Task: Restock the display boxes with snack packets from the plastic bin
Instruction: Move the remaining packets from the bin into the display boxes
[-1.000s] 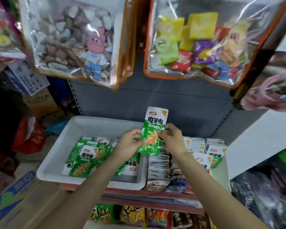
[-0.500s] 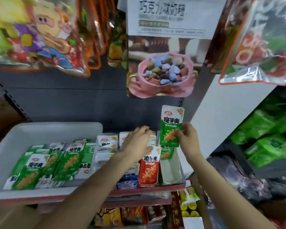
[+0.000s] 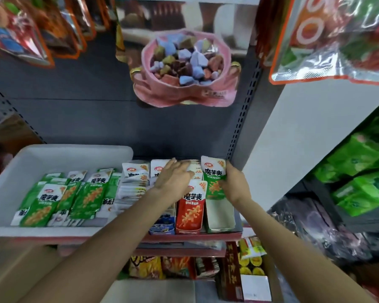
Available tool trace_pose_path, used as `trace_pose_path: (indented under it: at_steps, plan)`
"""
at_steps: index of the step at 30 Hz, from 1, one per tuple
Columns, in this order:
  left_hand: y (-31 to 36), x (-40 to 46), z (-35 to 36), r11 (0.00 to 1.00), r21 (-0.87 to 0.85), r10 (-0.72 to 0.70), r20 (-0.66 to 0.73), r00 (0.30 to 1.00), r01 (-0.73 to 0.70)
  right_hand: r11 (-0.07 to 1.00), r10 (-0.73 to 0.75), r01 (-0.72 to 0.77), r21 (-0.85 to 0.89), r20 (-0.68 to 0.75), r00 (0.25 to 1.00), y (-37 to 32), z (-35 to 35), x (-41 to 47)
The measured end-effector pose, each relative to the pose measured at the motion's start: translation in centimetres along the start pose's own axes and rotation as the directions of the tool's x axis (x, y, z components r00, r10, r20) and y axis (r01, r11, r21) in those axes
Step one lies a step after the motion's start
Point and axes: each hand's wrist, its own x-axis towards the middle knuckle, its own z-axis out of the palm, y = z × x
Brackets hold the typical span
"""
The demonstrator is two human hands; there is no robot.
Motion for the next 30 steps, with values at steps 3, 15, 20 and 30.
trace_pose_path:
  at_steps: [3,15,20,30]
  plan:
    - [0.0,0.0,0.1,1.0,-0.003,-0.005,-0.019,1.0,0.005,1.0,-0.022,0.022,-0.003,-0.062,0.998,0.2,0.1,-0.2]
    - [-0.2,-1.5,-0.1,0.952,-0.307,-0.08,-0.269,0.96,-0.007,0.947,-0.255,0.241,-0.212,-0.043,0.966,-1.1,-0.2,0.2]
    - [-2.4,-4.1,-0.3,0.821,-0.569,-0.293,-0.365,0.884,0.038,0.945,-0.317,0.316,0.082,-0.006,0.948,-6.4,1.2,-0.7]
    - [-16.3,-12.0,4.2,0.283,-0.85,-0.713,0.124,0.69,0.445,0.885,-0.45,0.407,0.226,0.191,0.872,-19.7,11.0,-3.3]
